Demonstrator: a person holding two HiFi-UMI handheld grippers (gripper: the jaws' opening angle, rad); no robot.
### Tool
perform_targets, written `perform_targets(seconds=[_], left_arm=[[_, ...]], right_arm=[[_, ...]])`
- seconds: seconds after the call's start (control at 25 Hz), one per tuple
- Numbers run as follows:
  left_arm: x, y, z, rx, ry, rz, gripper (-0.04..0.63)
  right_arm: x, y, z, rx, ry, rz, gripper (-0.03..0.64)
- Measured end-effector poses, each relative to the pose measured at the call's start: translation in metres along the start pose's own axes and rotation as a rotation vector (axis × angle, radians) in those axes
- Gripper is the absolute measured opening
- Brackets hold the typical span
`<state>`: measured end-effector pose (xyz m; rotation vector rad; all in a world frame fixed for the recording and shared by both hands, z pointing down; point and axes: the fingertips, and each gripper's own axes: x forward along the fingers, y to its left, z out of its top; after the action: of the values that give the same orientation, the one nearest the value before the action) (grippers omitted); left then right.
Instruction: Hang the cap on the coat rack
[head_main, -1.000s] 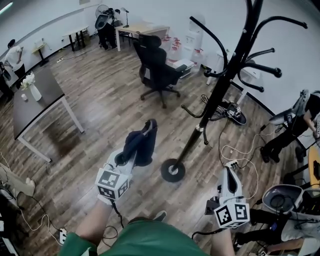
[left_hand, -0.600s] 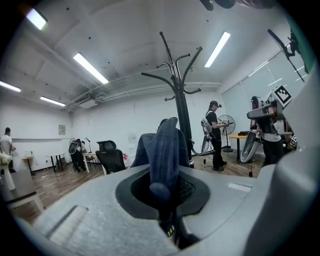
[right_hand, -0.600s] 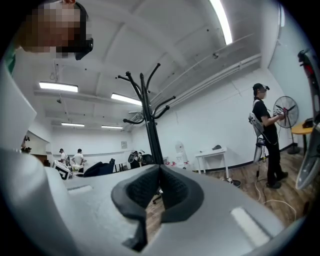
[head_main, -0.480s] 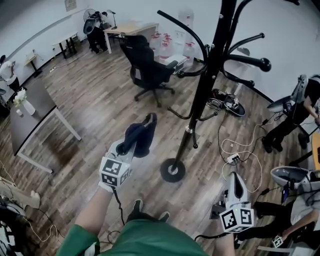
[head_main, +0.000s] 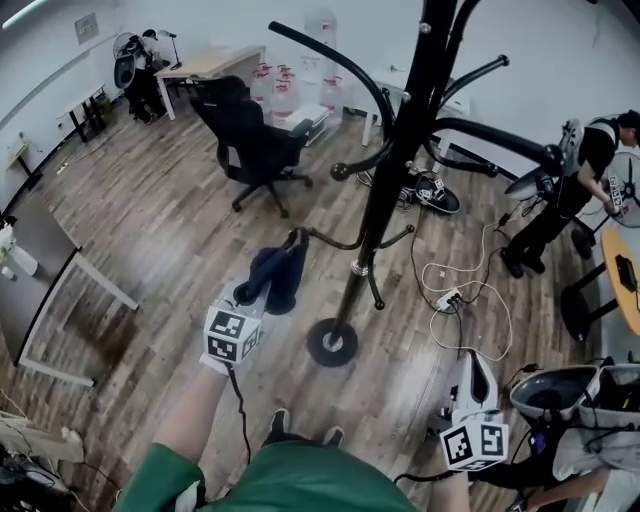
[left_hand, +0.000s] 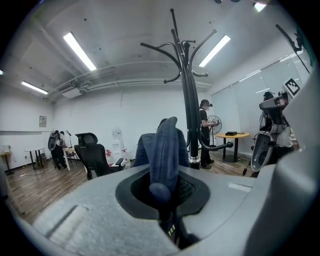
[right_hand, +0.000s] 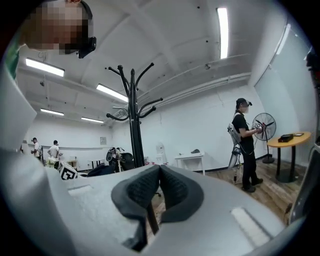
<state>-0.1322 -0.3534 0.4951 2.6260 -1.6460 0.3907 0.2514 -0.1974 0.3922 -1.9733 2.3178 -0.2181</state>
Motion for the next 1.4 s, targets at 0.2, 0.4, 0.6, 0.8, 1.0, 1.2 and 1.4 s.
perform_targets(seconds=[0.2, 0.4, 0.6, 0.8, 1.0, 1.2, 1.4], left_arm=[[0.033, 0.019, -0.023, 0.000, 0.044, -0.071, 0.026], [0.057, 0.037, -0.040, -0.011, 0.062, -0.136, 0.026], [0.078, 0.038, -0.049, -0.011, 0.053, -0.244, 0.026], [0.093, 0.034, -0.057, 0.023, 0.074, -0.351, 0.026], [0.107, 0.025, -0.060, 0.032, 0.078, -0.419, 0.026], [0.118, 0.005, -0.064, 0.043, 0.083, -0.480, 0.026], [0.127, -0.013, -0.073, 0.027, 0.089, -0.520, 0.028]], right_arm=[[0.004, 0.013, -0.005, -0.005, 0.007, -0.075, 0.003], [0.011, 0.034, -0.007, -0.021, 0.013, -0.133, 0.003], [0.018, 0.054, -0.009, -0.026, 0.008, -0.181, 0.003], [0.024, 0.079, -0.015, -0.024, 0.011, -0.208, 0.003], [0.020, 0.093, -0.018, -0.026, 0.008, -0.248, 0.003], [0.001, 0.086, -0.017, -0.021, -0.008, -0.329, 0.003], [-0.011, 0.086, -0.016, -0.018, -0.013, -0.373, 0.003]])
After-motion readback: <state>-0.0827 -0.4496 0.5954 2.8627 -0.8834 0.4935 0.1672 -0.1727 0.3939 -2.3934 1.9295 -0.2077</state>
